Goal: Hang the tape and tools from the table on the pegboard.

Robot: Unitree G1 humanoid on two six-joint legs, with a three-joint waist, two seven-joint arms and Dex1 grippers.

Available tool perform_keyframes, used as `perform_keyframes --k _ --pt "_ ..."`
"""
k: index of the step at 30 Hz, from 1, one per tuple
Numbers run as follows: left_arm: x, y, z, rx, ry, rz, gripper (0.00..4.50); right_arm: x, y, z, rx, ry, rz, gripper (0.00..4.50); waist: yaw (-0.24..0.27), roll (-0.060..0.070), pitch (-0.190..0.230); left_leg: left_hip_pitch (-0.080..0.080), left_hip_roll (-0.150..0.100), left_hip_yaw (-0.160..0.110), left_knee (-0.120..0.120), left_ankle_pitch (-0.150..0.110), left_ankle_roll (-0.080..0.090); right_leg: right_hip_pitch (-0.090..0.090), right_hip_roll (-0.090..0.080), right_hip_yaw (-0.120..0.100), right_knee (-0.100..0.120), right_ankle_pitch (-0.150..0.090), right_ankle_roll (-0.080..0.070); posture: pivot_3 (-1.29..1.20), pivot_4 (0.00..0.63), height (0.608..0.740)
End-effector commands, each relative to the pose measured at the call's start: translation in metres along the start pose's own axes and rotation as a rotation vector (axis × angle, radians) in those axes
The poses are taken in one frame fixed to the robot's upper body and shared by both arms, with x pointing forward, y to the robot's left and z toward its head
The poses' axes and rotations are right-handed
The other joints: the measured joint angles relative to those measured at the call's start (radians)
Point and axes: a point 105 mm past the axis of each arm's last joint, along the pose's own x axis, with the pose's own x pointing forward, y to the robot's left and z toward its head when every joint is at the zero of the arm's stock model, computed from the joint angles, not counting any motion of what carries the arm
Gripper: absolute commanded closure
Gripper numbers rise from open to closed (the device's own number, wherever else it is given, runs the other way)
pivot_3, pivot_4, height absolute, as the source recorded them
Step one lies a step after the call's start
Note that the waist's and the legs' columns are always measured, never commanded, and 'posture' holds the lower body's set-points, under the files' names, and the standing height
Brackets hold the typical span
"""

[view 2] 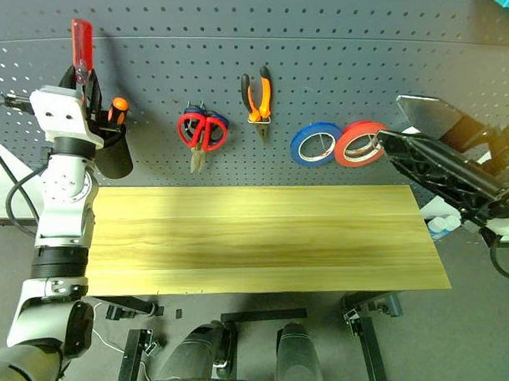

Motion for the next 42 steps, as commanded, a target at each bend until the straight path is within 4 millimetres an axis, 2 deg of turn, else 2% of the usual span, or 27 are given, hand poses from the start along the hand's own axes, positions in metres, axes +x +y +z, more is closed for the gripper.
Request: perform_keyframes --k 1,13,16,21,29,36,42 --pt "0.004 0.010 0.014 0.013 -0.063 0.023 3.68 0.000 0.007 0.019 -0.044 -0.052 0.012 0.00 -0.001 0.001 0.003 0.000 0.000 0.000 0.000 0.000 0.000 0.000 0.000 0.000 0.000 0.000 0.000 -0.32 0.235 0.680" --pt "-0.001 0.010 0.011 0.015 -0.042 0.039 3.68 0.000 0.003 0.022 -0.050 -0.040 -0.001 0.00 -0.003 0.000 0.016 -0.001 0.000 0.001 0.000 0.000 0.000 -0.001 0.000 0.000 0.000 0.000 0.000 -0.32 0.239 0.680" --pt "-0.002 0.013 0.010 0.003 -0.036 0.063 2.66 0.001 0.003 0.021 -0.052 -0.031 -0.003 0.00 -0.003 0.000 0.016 -0.001 0.000 0.001 0.000 0.000 0.000 -0.001 0.000 0.000 0.000 0.000 0.000 -0.32 0.238 0.680" --pt "-0.002 0.007 0.010 0.013 -0.033 0.026 1.03 0.001 0.001 0.019 -0.053 -0.024 -0.009 0.00 -0.003 0.000 0.016 -0.001 0.000 0.001 0.000 0.000 0.000 -0.001 0.000 0.000 0.000 0.000 0.000 -0.32 0.237 0.680" --pt "-0.001 0.003 0.015 0.011 -0.041 0.012 1.03 0.001 0.000 0.013 -0.059 -0.004 -0.014 0.00 -0.001 0.000 0.016 -0.001 0.000 0.001 0.000 0.000 0.000 -0.001 0.000 0.000 0.000 0.000 0.000 -0.32 0.226 0.680" --pt "-0.001 -0.008 0.048 0.027 -0.130 -0.068 1.03 0.000 -0.001 0.015 -0.091 -0.015 -0.002 0.00 -0.001 0.000 0.016 -0.001 0.000 0.001 0.000 0.000 0.000 -0.001 0.000 0.000 0.000 0.000 0.000 -0.30 0.195 0.680" --pt "-0.005 -0.006 0.067 0.037 -0.167 -0.114 1.03 0.000 -0.005 0.015 -0.127 -0.029 0.005 0.00 -0.002 0.001 0.014 0.000 0.000 0.001 0.000 0.000 0.000 -0.001 0.001 0.000 0.000 0.000 0.000 -0.28 0.155 0.680"
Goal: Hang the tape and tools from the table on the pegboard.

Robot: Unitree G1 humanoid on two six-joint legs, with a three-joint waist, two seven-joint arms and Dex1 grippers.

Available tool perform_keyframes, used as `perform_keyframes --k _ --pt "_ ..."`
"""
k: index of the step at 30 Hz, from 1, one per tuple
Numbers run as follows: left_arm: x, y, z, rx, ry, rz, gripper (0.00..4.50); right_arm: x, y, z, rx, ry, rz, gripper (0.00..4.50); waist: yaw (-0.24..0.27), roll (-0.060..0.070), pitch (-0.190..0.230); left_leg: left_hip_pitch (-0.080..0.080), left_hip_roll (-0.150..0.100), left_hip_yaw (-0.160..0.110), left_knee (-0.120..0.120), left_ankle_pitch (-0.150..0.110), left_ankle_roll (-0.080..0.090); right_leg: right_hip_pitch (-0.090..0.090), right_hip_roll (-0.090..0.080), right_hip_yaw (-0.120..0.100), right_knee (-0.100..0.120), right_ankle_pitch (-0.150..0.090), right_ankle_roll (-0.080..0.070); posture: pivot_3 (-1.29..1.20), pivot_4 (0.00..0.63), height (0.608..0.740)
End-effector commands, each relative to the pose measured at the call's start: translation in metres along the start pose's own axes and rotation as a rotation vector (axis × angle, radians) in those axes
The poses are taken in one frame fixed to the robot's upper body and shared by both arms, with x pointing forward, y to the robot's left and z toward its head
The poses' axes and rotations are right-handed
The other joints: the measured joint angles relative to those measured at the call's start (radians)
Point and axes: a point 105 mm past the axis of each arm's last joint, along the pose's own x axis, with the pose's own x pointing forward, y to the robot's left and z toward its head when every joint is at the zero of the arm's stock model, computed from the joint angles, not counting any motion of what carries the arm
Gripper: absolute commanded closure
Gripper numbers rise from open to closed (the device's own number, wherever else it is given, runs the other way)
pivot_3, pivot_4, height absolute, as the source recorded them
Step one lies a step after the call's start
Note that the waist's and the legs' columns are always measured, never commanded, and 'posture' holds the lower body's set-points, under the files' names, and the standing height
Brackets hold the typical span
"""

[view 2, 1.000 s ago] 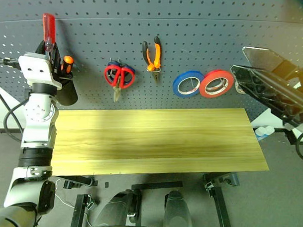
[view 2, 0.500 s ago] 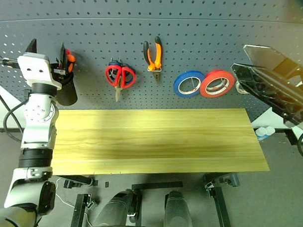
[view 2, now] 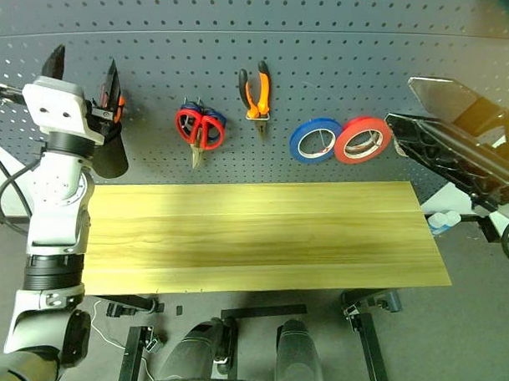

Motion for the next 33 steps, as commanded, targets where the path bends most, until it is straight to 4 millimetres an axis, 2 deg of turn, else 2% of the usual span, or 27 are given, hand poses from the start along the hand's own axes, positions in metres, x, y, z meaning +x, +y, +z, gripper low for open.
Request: perform_keyframes --k 1,4,8,13,16,20,24,28,33 --pt "0.001 0.005 0.022 0.015 -0.064 -0.015 1.03 0.000 0.000 0.006 -0.054 -0.045 0.014 0.00 0.001 0.000 -0.001 0.000 0.000 0.000 0.000 0.000 0.000 0.000 0.000 0.000 0.000 0.000 0.000 -0.28 0.150 0.680" --pt "0.003 0.004 0.030 0.007 -0.080 -0.018 1.03 0.002 -0.001 0.004 -0.070 -0.054 0.020 0.00 0.002 0.000 -0.002 0.000 0.000 0.000 0.000 0.000 -0.001 0.000 0.001 0.000 0.001 0.000 0.000 -0.27 0.134 0.680" --pt "0.010 0.000 0.044 -0.019 -0.126 -0.032 1.03 0.006 -0.003 0.002 -0.106 -0.085 0.031 0.00 0.003 0.002 -0.016 0.000 0.000 0.000 0.001 0.003 -0.004 0.000 0.001 -0.001 0.001 0.001 0.001 -0.24 0.074 0.680" --pt "0.025 -0.004 0.063 -0.048 -0.196 -0.081 1.03 0.008 -0.005 0.004 -0.169 -0.136 0.033 0.00 0.007 -0.001 -0.062 0.000 -0.001 0.000 0.001 0.004 -0.007 0.000 0.003 -0.001 0.001 0.001 0.001 -0.21 0.006 0.680" --pt "0.035 -0.008 0.069 -0.076 -0.231 -0.122 1.03 0.010 -0.007 0.001 -0.205 -0.169 0.032 0.00 0.006 -0.002 -0.095 0.001 -0.001 0.000 0.001 0.004 -0.008 0.002 0.003 -0.001 0.001 0.001 0.002 -0.18 0.000 0.680" --pt "0.047 -0.018 0.086 -0.156 -0.287 -0.216 1.03 0.009 -0.007 -0.003 -0.259 -0.212 0.024 0.00 0.009 -0.001 -0.107 0.015 -0.001 -0.001 0.001 0.002 -0.003 0.012 0.004 0.000 0.000 0.003 0.002 -0.16 0.000 0.680" --pt "0.050 -0.031 0.088 -0.202 -0.302 -0.302 1.03 0.010 -0.011 -0.010 -0.282 -0.231 0.014 0.00 0.009 0.002 -0.120 0.021 0.000 -0.002 0.001 0.001 -0.004 0.020 0.005 0.000 -0.001 0.003 0.002 -0.14 0.000 0.680" --pt "0.041 -0.056 0.085 -0.274 -0.263 -0.436 1.03 0.007 -0.012 -0.024 -0.287 -0.222 -0.001 0.00 0.011 0.004 -0.123 0.022 0.000 -0.003 0.001 0.002 -0.003 0.021 0.005 0.000 -0.001 0.003 0.002 -0.13 0.000 0.680" --pt "0.023 -0.081 0.059 -0.319 -0.153 -0.544 1.03 0.010 -0.016 -0.071 -0.270 -0.047 -0.032 0.00 0.010 0.005 -0.126 0.022 -0.001 -0.003 0.000 0.002 -0.003 0.020 0.005 0.001 -0.001 0.003 0.002 -0.13 0.000 0.680"
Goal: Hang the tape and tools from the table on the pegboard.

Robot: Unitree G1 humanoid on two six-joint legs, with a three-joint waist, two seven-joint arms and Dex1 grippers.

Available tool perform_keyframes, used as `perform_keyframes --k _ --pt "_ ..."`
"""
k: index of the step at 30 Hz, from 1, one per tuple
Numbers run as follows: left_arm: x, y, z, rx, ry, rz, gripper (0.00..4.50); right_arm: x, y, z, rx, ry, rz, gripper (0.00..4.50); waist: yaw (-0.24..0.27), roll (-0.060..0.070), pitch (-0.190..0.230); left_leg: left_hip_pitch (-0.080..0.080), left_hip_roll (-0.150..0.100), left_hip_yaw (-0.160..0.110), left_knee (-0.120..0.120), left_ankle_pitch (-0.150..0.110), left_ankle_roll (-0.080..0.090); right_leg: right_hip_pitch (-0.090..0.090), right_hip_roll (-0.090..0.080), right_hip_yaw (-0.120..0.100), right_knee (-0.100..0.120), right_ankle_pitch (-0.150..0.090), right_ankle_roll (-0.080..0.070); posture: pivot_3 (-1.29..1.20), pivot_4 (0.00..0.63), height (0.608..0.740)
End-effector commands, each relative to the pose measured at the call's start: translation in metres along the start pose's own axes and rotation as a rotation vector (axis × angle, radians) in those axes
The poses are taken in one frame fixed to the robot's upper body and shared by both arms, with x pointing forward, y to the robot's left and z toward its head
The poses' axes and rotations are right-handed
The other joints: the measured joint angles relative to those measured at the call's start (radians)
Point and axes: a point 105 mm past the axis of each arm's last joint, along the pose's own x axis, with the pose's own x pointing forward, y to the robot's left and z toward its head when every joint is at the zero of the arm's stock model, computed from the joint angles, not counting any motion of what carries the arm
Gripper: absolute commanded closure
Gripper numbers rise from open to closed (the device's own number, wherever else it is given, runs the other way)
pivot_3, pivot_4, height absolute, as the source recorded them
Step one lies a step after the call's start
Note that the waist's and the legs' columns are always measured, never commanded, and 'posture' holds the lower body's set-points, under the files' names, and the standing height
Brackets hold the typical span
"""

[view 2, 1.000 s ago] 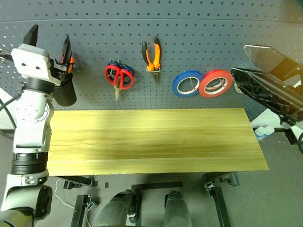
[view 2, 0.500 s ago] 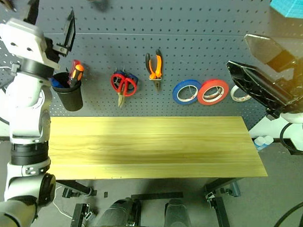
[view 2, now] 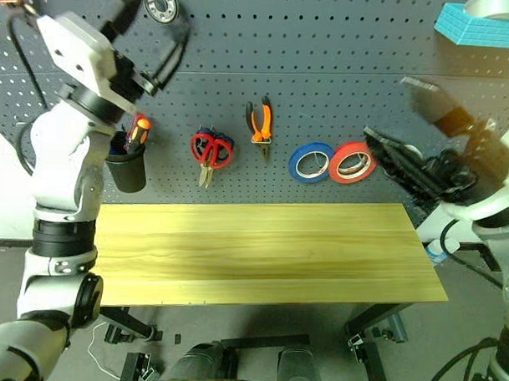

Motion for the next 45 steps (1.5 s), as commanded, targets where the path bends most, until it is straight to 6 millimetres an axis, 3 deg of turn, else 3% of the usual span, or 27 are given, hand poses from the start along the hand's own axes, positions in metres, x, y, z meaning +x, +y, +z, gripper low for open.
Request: perform_keyframes --k 1,2,5,8,12,19,23,27,31,45 --pt "-0.003 -0.016 -0.007 -0.045 0.026 -0.056 1.03 0.002 0.011 -0.016 -0.040 0.055 0.022 0.00 -0.001 0.000 -0.001 0.000 0.000 0.000 0.000 0.000 0.000 0.000 0.000 0.000 0.000 0.000 0.000 -0.13 0.000 0.680" --pt "-0.004 -0.021 -0.010 -0.058 0.035 -0.072 1.03 0.002 0.012 -0.020 -0.039 0.065 0.018 0.00 -0.001 0.001 -0.002 0.000 0.000 0.000 0.000 0.000 0.000 0.000 0.000 0.000 0.000 0.000 0.000 -0.13 0.000 0.680" --pt "-0.019 -0.064 -0.030 -0.121 0.116 -0.227 1.03 0.001 0.021 -0.049 0.012 0.135 0.004 0.00 0.000 0.001 -0.009 0.000 0.000 0.000 0.000 0.000 0.000 0.000 0.000 0.000 0.000 0.000 0.000 -0.13 0.000 0.680" --pt "-0.033 -0.086 -0.048 -0.205 0.187 -0.256 1.03 0.000 0.038 -0.079 0.081 0.198 0.000 0.00 0.002 0.002 -0.011 0.002 0.000 -0.001 0.000 0.000 0.000 0.001 0.000 0.001 -0.001 0.000 0.000 -0.14 0.000 0.680" --pt "-0.057 -0.111 -0.069 -0.241 0.284 -0.304 1.03 -0.003 0.048 -0.091 0.126 0.198 -0.021 0.00 0.001 0.004 -0.012 0.005 0.000 -0.001 0.000 0.000 -0.001 0.002 -0.001 0.001 0.000 0.000 -0.001 -0.14 0.000 0.680" --pt "-0.096 -0.110 -0.107 -0.283 0.463 -0.271 1.03 -0.016 0.061 -0.109 0.219 0.222 -0.083 0.00 0.018 0.007 -0.015 0.010 0.001 -0.001 -0.002 -0.001 -0.002 0.005 0.000 0.001 0.000 0.000 -0.001 -0.15 0.000 0.680" --pt "-0.120 -0.110 -0.123 -0.295 0.544 -0.283 1.03 -0.030 0.068 -0.129 0.251 0.300 -0.137 0.00 0.028 0.008 -0.018 0.010 0.001 -0.001 -0.002 -0.002 -0.003 0.005 0.000 0.001 0.000 0.000 -0.001 -0.16 0.000 0.680" --pt "-0.155 -0.111 -0.151 -0.334 0.673 -0.261 1.03 -0.047 0.061 -0.144 0.290 0.317 -0.277 0.00 0.027 0.008 -0.022 0.011 0.000 0.000 -0.002 -0.002 -0.004 0.005 0.000 0.001 -0.001 0.000 -0.002 -0.17 0.000 0.680" --pt "-0.179 -0.112 -0.168 -0.250 0.736 -0.253 1.03 -0.065 0.052 -0.161 0.282 0.348 -0.382 0.00 0.026 0.009 -0.026 0.012 0.000 0.000 -0.002 -0.002 -0.004 0.006 0.000 0.002 0.000 -0.002 -0.004 -0.17 0.000 0.680" --pt "-0.241 -0.120 -0.182 -0.412 0.846 -0.237 1.03 -0.098 0.058 -0.174 0.297 0.386 -0.438 0.00 0.026 0.016 -0.034 0.012 0.001 -0.001 -0.002 -0.003 -0.004 0.006 0.000 0.002 0.000 -0.002 -0.005 -0.16 0.000 0.680"
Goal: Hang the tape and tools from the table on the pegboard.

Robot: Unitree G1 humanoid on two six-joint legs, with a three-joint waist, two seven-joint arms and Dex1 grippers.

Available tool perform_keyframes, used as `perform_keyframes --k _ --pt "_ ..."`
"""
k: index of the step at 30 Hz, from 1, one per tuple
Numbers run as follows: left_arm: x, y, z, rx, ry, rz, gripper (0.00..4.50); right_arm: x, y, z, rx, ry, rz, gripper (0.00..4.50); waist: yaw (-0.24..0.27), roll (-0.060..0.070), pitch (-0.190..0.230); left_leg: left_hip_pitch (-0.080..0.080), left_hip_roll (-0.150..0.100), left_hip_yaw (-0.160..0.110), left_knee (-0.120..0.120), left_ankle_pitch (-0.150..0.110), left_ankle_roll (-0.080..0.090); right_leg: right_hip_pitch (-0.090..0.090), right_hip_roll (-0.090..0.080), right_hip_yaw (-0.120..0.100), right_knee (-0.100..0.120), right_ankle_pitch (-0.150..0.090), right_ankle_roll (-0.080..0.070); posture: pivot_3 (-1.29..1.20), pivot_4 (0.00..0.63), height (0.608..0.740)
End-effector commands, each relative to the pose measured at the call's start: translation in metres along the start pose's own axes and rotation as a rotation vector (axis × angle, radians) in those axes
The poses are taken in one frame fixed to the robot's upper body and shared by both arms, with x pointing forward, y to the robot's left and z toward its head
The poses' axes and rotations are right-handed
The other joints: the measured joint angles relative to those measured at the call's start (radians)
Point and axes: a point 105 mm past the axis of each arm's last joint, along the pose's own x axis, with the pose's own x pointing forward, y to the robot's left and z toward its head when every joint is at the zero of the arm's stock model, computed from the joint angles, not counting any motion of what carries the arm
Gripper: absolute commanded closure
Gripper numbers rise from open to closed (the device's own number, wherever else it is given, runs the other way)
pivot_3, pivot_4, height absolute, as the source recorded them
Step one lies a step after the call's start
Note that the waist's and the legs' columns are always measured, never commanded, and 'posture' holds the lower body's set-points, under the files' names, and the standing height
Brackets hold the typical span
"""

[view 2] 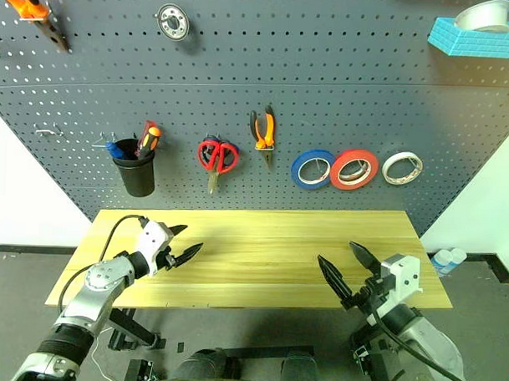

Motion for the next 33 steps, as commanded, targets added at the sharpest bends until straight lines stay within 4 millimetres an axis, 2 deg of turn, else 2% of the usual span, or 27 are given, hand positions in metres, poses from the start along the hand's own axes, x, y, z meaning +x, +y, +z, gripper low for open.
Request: perform_keyframes --k 1,4,9,14,18,24,33 --pt "-0.012 0.008 -0.003 0.013 -0.001 0.011 1.03 -0.004 -0.002 0.007 -0.021 -0.038 0.002 0.00 0.000 0.001 -0.001 0.000 0.000 0.000 0.000 0.000 0.000 0.000 0.000 0.000 0.000 0.000 0.000 -0.16 0.000 0.680" --pt "-0.022 0.004 -0.017 0.019 0.028 -0.014 1.03 -0.015 -0.005 -0.001 -0.007 -0.023 -0.008 0.00 0.000 0.002 -0.004 0.000 0.000 0.000 0.000 0.000 0.000 0.000 0.000 0.000 0.000 -0.001 -0.001 -0.16 0.000 0.680" --pt "-0.026 0.001 -0.024 -0.014 0.025 -0.028 1.03 -0.028 -0.001 -0.011 0.017 0.006 0.044 0.00 0.004 0.003 -0.005 0.000 0.000 0.000 -0.001 0.000 0.000 0.000 0.000 0.000 0.000 -0.002 -0.004 -0.16 0.000 0.680" --pt "-0.032 -0.005 -0.030 -0.055 0.024 -0.059 1.03 -0.035 0.006 -0.019 0.087 0.019 0.092 0.00 0.002 0.005 -0.007 0.000 0.000 0.000 -0.001 0.000 0.000 0.000 0.000 0.001 0.000 -0.004 -0.005 -0.15 0.000 0.680" --pt "-0.033 -0.004 -0.031 -0.089 0.016 -0.062 1.03 -0.032 0.007 -0.020 0.146 0.009 0.098 0.00 0.000 0.005 -0.007 0.000 0.000 0.000 -0.001 0.000 0.000 0.000 0.000 0.001 0.000 -0.005 -0.005 -0.15 0.000 0.680" --pt "-0.032 -0.006 -0.025 -0.106 -0.009 -0.074 1.03 -0.027 0.006 -0.019 0.158 0.002 0.111 0.00 0.002 0.005 -0.008 0.000 0.000 0.000 -0.001 0.000 0.000 0.000 -0.001 0.001 0.000 -0.005 -0.005 -0.14 0.000 0.680" --pt "-0.026 -0.010 0.005 -0.079 -0.053 -0.083 1.03 -0.022 0.007 -0.021 0.164 0.002 0.121 0.00 0.016 0.005 -0.008 0.000 0.000 0.000 -0.002 -0.001 0.000 0.000 -0.001 0.001 0.000 -0.006 -0.005 -0.14 0.000 0.680"
